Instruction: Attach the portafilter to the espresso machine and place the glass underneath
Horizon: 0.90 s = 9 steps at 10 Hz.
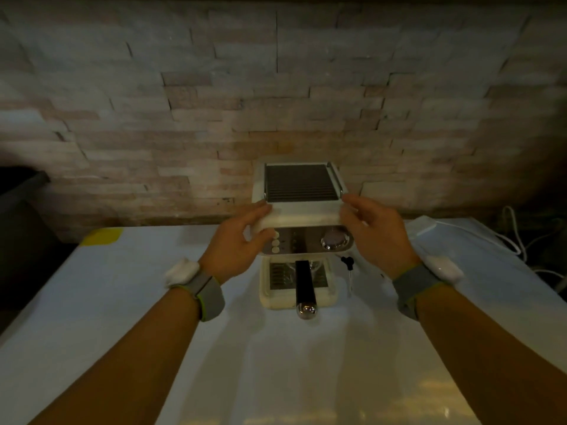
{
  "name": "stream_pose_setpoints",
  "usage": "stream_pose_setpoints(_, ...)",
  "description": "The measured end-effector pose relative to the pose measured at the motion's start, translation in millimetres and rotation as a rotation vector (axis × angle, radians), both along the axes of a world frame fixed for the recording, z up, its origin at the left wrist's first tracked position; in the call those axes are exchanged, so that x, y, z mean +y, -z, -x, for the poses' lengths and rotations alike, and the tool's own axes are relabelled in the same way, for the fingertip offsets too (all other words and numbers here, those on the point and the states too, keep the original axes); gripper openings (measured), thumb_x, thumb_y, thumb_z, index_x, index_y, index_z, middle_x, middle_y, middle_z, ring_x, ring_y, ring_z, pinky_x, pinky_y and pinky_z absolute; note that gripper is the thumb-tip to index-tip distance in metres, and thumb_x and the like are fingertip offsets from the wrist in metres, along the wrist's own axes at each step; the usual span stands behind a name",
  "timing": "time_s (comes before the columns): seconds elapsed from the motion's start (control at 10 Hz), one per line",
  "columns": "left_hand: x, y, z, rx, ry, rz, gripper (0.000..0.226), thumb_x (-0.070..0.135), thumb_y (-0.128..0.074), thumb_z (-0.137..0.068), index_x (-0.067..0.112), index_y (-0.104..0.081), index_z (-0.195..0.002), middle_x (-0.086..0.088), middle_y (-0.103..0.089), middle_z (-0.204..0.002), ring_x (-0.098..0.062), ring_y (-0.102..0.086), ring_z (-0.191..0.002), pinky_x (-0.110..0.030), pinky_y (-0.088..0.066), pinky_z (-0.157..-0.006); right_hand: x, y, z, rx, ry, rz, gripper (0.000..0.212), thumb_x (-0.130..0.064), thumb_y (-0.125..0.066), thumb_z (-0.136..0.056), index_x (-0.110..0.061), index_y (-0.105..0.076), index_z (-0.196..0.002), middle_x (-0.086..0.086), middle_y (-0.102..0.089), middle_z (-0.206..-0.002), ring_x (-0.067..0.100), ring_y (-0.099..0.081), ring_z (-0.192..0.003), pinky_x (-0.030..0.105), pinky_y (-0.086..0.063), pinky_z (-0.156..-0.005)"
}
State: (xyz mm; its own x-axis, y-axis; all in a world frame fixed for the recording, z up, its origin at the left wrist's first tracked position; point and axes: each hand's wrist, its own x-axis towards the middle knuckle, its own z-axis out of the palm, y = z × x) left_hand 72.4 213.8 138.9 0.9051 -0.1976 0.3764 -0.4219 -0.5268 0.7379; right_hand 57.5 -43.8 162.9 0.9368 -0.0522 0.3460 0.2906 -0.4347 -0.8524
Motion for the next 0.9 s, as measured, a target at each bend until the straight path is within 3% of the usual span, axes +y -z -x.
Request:
stream_pose_setpoints(0.1,-5,2,-4,-0.090,0.058,-0.144,0.055,0.018,-0.065,-0.088,0.016,-0.045,-0.140,-0.004,-0.034,-0.153,-0.016,-0.025,-0.142,-0.025,-0.016,-0.115,6,10,-13,-0.003,-0.071,0.231,0.041,-0.018,-0.063,-0.090,-0.007,-0.059,-0.129,0.013,-0.054,-0.142,0.021,-0.045,-0.134,0.023,-0.032,-0.111)
stream_pose_setpoints(0.2,-4,2,-6,-0.114,0.064,-0.163,0.057,0.018,-0.066,-0.088,0.017,-0.044,-0.141,-0.002,-0.033,-0.153,-0.017,-0.024,-0.143,-0.021,-0.015,-0.114,5,18,-19,-0.050,-0.086,0.370,0.043,-0.021,-0.064,-0.090,-0.008,-0.057,-0.131,0.013,-0.047,-0.147,0.025,-0.035,-0.141,0.030,-0.024,-0.116)
stream_pose_setpoints(0.4,-5,6,-6,-0.136,0.032,-0.125,0.055,0.017,-0.067,-0.087,0.017,-0.048,-0.138,0.004,-0.036,-0.148,-0.017,-0.027,-0.142,-0.009,-0.012,-0.111,4,30,-21,-0.094,-0.071,0.353,0.045,-0.025,-0.063,-0.090,-0.013,-0.056,-0.133,0.012,-0.046,-0.148,0.027,-0.034,-0.142,0.041,-0.025,-0.118)
stream_pose_setpoints(0.6,-4,5,-8,-0.051,0.035,-0.104,0.055,0.028,-0.065,-0.088,0.023,-0.045,-0.139,0.005,-0.035,-0.151,-0.015,-0.025,-0.144,-0.029,-0.016,-0.117,3,29,-20,-0.099,-0.055,0.411,0.046,-0.026,-0.061,-0.091,-0.013,-0.053,-0.135,0.012,-0.045,-0.149,0.026,-0.033,-0.142,0.033,-0.021,-0.116)
stream_pose_setpoints(0.7,-4,4,-5,-0.024,0.029,-0.106,0.054,0.030,-0.062,-0.089,0.024,-0.045,-0.140,0.011,-0.032,-0.149,-0.013,-0.023,-0.144,-0.027,-0.015,-0.116,3,26,-17,-0.083,-0.063,0.432,0.047,-0.028,-0.059,-0.092,-0.013,-0.051,-0.137,0.011,-0.044,-0.150,0.026,-0.031,-0.143,0.031,-0.018,-0.116)
stream_pose_setpoints(0.9,-7,-9,-3,0.031,0.007,-0.107,0.052,0.029,-0.062,-0.090,0.022,-0.046,-0.140,0.004,-0.034,-0.153,-0.015,-0.027,-0.141,-0.026,-0.018,-0.113,7,18,-16,-0.073,-0.044,0.490,0.049,-0.028,-0.057,-0.094,-0.012,-0.048,-0.140,0.011,-0.040,-0.153,0.025,-0.028,-0.145,0.035,-0.020,-0.120)
